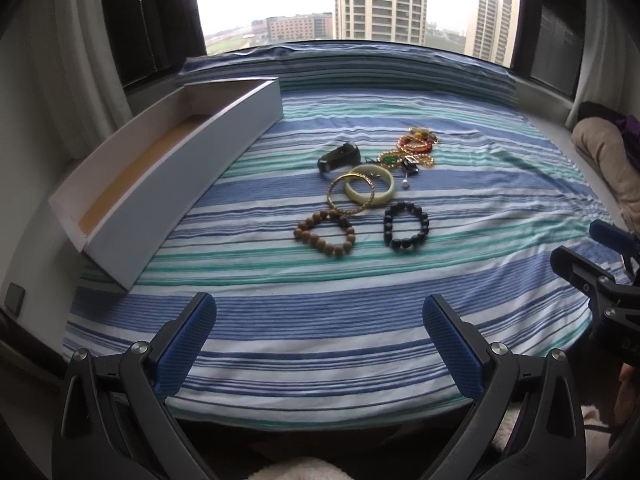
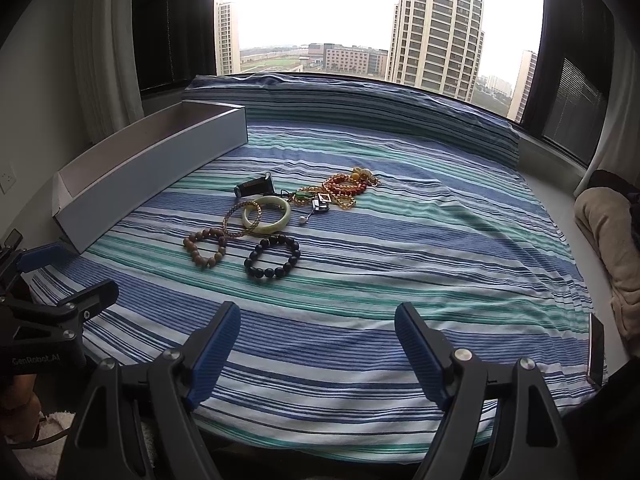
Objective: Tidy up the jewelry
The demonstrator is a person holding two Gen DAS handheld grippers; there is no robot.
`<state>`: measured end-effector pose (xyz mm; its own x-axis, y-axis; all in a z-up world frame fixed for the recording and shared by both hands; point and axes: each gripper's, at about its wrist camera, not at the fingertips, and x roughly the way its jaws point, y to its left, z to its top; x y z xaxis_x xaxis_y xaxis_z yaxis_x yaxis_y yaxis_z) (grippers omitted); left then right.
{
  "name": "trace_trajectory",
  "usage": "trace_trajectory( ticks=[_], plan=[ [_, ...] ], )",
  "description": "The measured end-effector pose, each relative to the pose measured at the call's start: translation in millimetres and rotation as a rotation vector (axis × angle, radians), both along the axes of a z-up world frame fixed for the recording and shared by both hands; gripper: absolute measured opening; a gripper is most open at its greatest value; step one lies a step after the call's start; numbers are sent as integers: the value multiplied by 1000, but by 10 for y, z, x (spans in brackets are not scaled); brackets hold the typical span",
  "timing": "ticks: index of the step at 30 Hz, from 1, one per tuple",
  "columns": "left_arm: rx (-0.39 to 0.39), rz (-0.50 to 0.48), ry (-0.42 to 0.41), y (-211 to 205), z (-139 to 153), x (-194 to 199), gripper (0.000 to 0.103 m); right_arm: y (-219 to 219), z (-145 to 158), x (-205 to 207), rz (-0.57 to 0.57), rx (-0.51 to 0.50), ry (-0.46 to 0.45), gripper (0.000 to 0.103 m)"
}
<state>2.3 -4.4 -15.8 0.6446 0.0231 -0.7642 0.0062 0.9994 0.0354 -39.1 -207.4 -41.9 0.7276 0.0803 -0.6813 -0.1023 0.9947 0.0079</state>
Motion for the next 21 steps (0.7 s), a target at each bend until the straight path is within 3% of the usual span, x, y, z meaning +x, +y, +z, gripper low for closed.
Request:
trace_trajectory(
  ticks=[21],
  plan=[
    [31, 17, 23, 4, -55, 48, 103, -10, -51, 42, 4, 5, 22, 81]
  ],
)
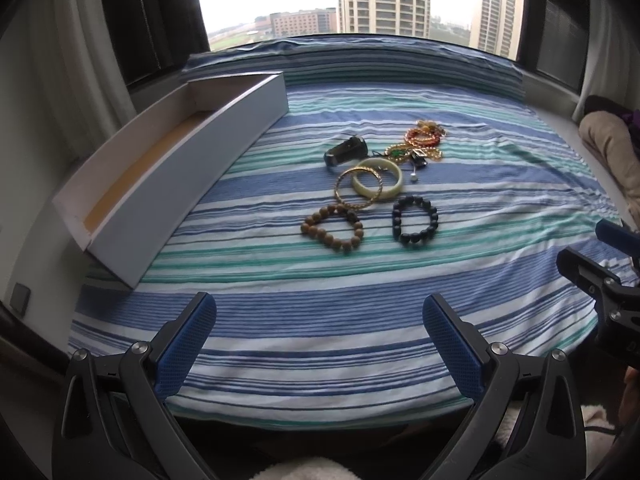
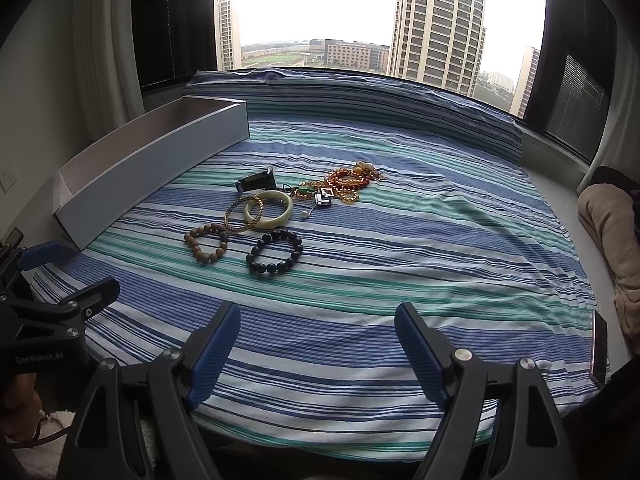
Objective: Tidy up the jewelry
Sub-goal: 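Grasp the wooden bead bracelet with the left tool while the right tool grasps the black bead bracelet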
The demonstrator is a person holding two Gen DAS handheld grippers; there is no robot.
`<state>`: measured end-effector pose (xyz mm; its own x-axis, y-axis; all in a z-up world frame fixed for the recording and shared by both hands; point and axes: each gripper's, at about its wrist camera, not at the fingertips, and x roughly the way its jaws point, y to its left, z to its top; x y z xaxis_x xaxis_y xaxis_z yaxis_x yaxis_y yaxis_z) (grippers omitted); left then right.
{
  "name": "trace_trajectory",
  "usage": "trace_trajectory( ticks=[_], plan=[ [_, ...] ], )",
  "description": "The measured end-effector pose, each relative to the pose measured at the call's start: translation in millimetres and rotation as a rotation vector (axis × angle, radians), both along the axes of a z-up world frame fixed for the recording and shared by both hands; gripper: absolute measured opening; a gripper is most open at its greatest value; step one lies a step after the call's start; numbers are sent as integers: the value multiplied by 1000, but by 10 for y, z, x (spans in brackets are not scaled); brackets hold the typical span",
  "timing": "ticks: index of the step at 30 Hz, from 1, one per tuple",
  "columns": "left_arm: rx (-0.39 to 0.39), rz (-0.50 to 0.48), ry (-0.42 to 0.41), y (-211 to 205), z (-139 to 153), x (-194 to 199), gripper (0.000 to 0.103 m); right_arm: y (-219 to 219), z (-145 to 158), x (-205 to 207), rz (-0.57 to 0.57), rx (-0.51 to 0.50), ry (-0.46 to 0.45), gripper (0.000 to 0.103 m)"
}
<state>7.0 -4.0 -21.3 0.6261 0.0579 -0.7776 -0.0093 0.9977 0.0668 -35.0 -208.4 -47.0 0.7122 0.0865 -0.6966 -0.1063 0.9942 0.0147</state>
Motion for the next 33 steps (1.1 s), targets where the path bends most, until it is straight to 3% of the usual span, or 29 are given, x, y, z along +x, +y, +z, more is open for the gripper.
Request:
trace_trajectory(
  ticks=[6, 13, 18, 26, 31, 33],
  plan=[
    [-7, 13, 28, 61, -74, 45, 103, 29, -44, 33, 5, 0, 15, 81],
    [-139, -2, 157, 396, -323, 357, 103, -26, -175, 216, 21, 59, 87, 81],
    [-127, -59, 221, 499, -476, 816, 103, -147, -394, 716, 45, 141, 217, 81],
    [-201, 24, 370, 670, -861, 1649, 101, -292, -769, 1593, 2, 268, 395, 81],
    [-148, 23, 426, 501, -1033, 1874, 83, -249, -905, 1946, 10, 328, 486, 81],
    [-145, 9, 432, 434, -1046, 1906, 83, -191, -930, 2020, 26, 331, 514, 79]
  ],
)
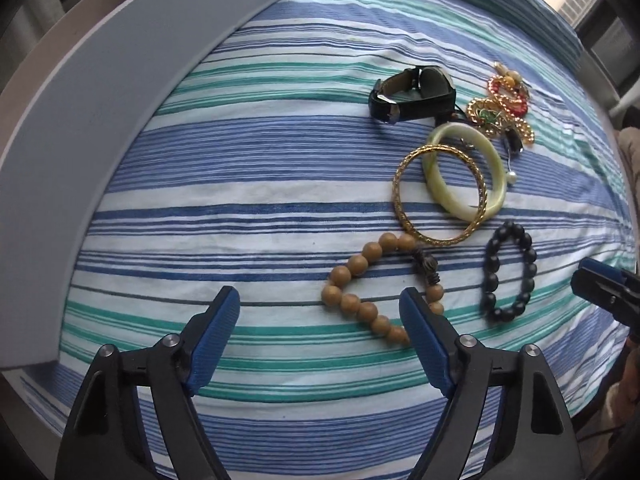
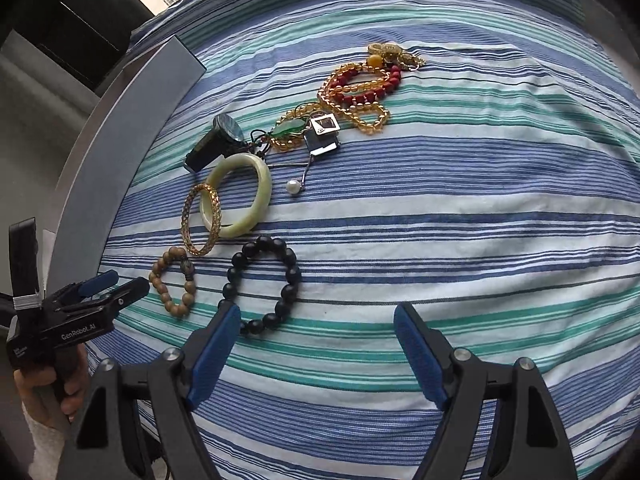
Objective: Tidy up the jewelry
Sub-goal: 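Grasp the wooden bead bracelet with the left tool while the right tool grasps the black bead bracelet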
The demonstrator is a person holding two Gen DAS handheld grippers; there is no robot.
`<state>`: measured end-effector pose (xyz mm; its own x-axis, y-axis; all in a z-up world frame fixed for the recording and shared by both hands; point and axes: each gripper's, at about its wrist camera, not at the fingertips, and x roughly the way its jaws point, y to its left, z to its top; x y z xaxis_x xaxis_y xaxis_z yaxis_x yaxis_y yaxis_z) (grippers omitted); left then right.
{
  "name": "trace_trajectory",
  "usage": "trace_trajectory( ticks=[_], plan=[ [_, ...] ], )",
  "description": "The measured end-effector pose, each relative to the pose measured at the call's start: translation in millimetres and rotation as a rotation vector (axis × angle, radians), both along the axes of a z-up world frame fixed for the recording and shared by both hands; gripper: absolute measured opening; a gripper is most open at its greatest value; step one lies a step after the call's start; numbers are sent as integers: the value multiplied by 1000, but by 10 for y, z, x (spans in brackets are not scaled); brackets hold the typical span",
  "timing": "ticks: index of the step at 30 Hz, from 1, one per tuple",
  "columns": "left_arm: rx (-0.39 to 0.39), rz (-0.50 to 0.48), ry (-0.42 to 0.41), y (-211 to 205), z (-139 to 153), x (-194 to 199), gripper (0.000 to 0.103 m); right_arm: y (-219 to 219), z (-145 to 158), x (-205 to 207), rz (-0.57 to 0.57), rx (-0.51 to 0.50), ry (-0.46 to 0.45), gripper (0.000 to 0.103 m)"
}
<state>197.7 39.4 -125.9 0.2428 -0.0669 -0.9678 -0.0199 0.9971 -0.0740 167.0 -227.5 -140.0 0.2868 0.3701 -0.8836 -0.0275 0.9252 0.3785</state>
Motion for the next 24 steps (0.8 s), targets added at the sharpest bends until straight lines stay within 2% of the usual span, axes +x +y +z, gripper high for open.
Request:
trace_trajectory(
  ticks=[3, 6, 8, 9, 11, 12, 15, 20, 24],
  plan=[
    [24, 1, 12, -48, -15, 43, 79, 69, -33, 69, 21, -2, 27, 75],
    [29, 11, 35, -52, -55, 95, 72, 129, -65, 112, 41, 0, 45, 64],
    [34, 11, 54, -49, -123, 123, 59, 175, -82, 128, 53, 5, 53, 63],
    [59, 8, 35, -57, -121, 137, 52, 196, -91, 134, 56, 0, 55, 62],
    [65, 0, 17, -60, -104, 119, 22, 219, -115, 154, 57, -7, 60, 62],
    [43, 5, 22, -41, -98, 116, 17, 226, -124, 165, 56, -10, 62, 61],
    [-36, 21, 25, 48, -72, 74, 16, 219, -139, 184, 46, -15, 66, 54],
    [-83, 24, -6, 171, 36, -95, 16, 238, -136, 238, 26, -14, 75, 49],
    [-85, 29, -12, 256, 104, -213, 16, 398, -224, 270, 46, -54, 100, 49]
  ],
)
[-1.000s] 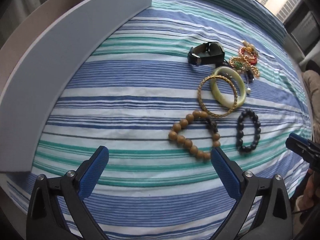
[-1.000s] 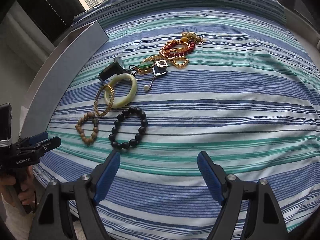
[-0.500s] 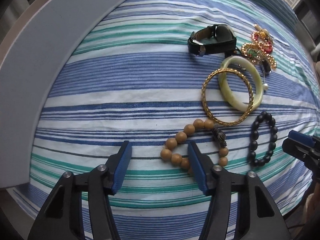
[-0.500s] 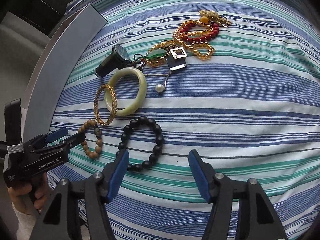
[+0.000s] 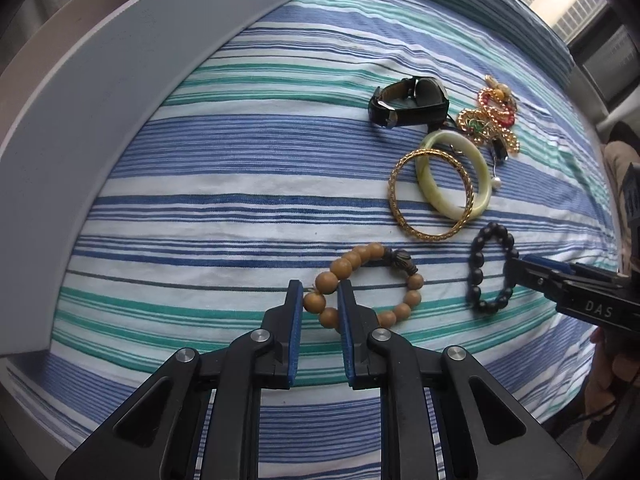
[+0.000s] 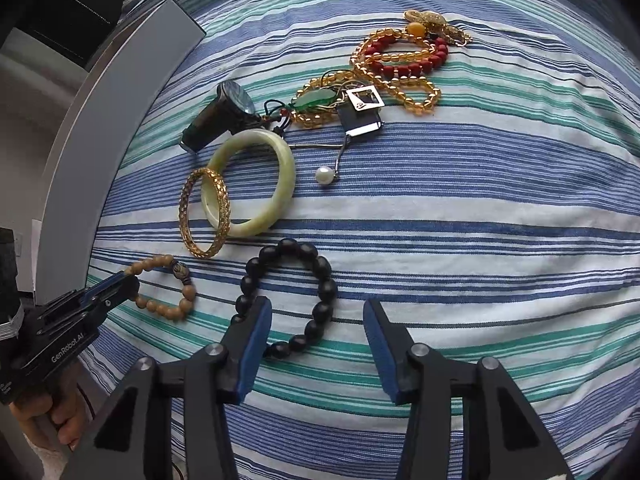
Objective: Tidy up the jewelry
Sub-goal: 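Grasp the wooden bead bracelet with the left tool while the right tool grasps the black bead bracelet, then carry both bracelets into the white tray and open both tools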
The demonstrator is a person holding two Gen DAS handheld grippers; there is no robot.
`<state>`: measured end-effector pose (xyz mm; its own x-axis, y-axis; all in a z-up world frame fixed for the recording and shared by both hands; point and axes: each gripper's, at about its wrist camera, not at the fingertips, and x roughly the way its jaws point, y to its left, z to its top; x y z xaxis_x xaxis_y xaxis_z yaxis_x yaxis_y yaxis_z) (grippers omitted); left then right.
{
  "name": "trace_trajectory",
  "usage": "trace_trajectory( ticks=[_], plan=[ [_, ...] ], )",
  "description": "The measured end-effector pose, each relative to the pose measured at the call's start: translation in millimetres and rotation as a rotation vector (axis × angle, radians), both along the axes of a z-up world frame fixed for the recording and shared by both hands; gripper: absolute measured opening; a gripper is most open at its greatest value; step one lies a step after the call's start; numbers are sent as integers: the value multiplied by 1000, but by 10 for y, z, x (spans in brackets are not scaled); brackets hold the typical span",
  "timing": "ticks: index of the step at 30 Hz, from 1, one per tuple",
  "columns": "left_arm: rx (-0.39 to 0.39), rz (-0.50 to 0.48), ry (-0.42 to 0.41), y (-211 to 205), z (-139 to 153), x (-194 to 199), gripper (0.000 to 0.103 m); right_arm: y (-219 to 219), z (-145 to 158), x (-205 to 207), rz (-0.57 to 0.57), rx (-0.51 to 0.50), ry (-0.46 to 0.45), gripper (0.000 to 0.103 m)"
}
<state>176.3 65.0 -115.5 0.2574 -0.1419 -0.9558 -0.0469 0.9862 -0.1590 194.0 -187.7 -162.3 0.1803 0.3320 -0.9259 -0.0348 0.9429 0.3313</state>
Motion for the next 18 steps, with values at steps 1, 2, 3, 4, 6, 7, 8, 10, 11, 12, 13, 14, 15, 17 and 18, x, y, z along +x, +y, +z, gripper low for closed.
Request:
trace_trajectory(
  ticks=[1, 2, 3, 4, 6, 7, 8, 10, 11, 12, 13, 14, 15, 17, 18],
  plan=[
    [1, 3, 0, 6, 31, -64, 16, 34, -26, 3, 1, -12, 2, 49],
    [3, 3, 0, 22, 42, -72, 16, 71, -44, 5, 8, -24, 0, 48],
    [4, 2, -1, 35, 37, -98, 16, 115, -31, 3, 19, -50, -21, 47],
    [2, 0, -1, 16, 24, -74, 16, 160, -26, -1, 33, -70, -35, 42],
    [-12, -4, -8, 12, 41, -81, 15, 202, -24, 0, 52, -109, -57, 16],
    [-18, -4, -16, 6, 66, -79, 14, 205, -29, 7, 58, -119, -67, 12],
    [-23, -6, -28, 9, 114, -93, 14, 192, -30, 9, 58, -114, -72, 12],
    [-35, -12, -61, 33, 265, -141, 9, 168, 41, -36, 56, -113, -85, 12],
    [-39, -14, -80, 59, 363, -173, 9, 186, 118, -75, 71, -113, -104, 12],
    [-37, -19, -101, 86, 470, -205, 9, 211, 215, -119, 89, -117, -125, 12],
    [-30, -23, -121, 117, 566, -228, 9, 255, 322, -160, 109, -117, -146, 12],
    [-25, -24, -141, 154, 666, -248, 9, 308, 435, -195, 131, -114, -165, 12],
    [-22, -22, -162, 205, 781, -278, 9, 365, 554, -225, 151, -112, -185, 12],
    [-17, -11, -200, 321, 998, -315, 9, 495, 810, -268, 193, -110, -229, 12],
    [-17, -2, -216, 391, 1101, -331, 9, 568, 943, -286, 214, -107, -254, 12]
  ],
)
